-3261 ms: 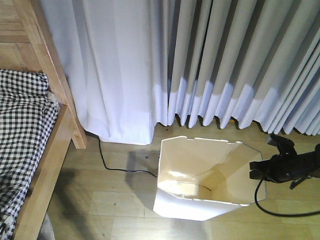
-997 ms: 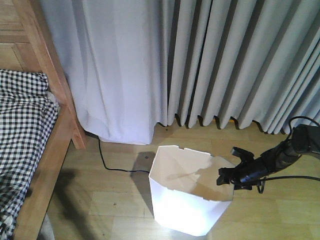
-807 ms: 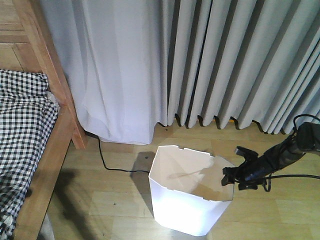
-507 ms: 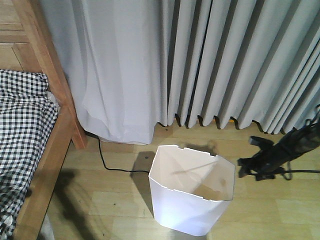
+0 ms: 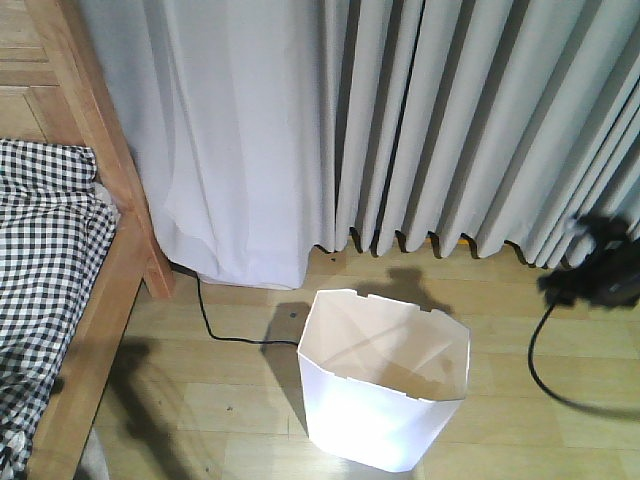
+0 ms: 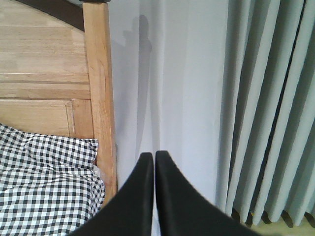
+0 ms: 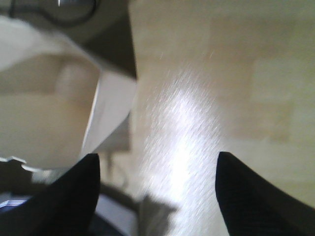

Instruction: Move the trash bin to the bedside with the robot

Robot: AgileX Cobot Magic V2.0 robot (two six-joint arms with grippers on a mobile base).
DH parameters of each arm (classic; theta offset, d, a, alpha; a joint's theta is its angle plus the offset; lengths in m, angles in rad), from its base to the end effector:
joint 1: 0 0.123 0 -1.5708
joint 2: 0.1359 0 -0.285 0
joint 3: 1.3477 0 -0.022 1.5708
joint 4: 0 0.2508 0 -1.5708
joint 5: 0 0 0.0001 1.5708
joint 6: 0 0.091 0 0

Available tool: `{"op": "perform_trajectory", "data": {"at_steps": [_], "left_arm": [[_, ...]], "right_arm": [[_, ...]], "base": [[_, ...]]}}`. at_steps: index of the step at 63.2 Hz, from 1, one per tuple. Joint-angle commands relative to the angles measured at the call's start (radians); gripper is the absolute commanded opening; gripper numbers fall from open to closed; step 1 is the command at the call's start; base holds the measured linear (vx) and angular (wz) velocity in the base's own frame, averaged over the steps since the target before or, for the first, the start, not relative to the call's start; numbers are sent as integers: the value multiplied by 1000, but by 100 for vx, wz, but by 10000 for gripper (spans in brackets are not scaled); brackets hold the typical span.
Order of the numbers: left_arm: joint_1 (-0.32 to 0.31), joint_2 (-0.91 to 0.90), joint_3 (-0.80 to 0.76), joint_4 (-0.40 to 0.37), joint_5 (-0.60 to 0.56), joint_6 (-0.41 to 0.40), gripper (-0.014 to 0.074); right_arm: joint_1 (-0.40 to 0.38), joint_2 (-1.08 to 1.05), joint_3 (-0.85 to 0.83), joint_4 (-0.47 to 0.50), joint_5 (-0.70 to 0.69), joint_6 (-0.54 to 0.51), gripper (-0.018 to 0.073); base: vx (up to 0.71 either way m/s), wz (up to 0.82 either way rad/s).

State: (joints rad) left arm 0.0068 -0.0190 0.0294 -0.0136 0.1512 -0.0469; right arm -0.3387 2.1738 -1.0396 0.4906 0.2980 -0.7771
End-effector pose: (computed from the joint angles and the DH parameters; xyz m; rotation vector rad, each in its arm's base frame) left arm 0.0561 0.0002 0.1906 -0.0537 1.6445 -0.0426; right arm 0.3432 -0.1075 0.0404 0.0222 2.8515 0.0704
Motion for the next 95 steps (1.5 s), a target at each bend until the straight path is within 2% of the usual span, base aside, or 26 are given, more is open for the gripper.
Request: {"op": "perform_trajectory", "data": {"at_steps": [1,12,28,34,47,53,64,72,75,79,86,95], "left_arm": [[-3,-10,28,-3,-78,-9,-6],[-3,-10,28,-3,-78,-9,-6],[-3,-10,28,-3,-78,-9,-6],[-3,-10,28,-3,-78,-9,-6],[-3,-10,28,-3,-78,-9,-6],[-3,-10,28,-3,-78,-9,-6],[-3,-10,28,-3,-78,-9,-6],[-3,-10,28,-3,-78,-9,-6],[-3,-10,28,-3,-78,-9,-6],[-3,-10,28,-3,-78,-9,-6],[-3,-10,28,-3,-78,-9,-6],[-3,-10,28,-3,-78,-9,-6]], "right_arm": [[-4,-200,39,-24,-25,-15,470],[31,-472,97,-95,-1,-15,470],[219,-838,195,-105,-52,-8,464],[255,-954,255,-102,-69,1,449],[258,-1242,401,-96,-142,95,440],[262,-1391,461,-82,-166,97,440],[263,-1655,585,14,-209,99,440],[263,-1800,664,20,-210,99,428],[263,-1852,696,34,-204,99,400],[263,-1908,732,66,-193,103,302],[263,-1981,773,130,-185,103,-9],[263,-1996,779,203,-166,104,-12]], "base": [[0,0],[0,0],[0,0],[0,0],[0,0],[0,0],[0,0],[0,0],[0,0],[0,0],[0,0],[0,0]]}}
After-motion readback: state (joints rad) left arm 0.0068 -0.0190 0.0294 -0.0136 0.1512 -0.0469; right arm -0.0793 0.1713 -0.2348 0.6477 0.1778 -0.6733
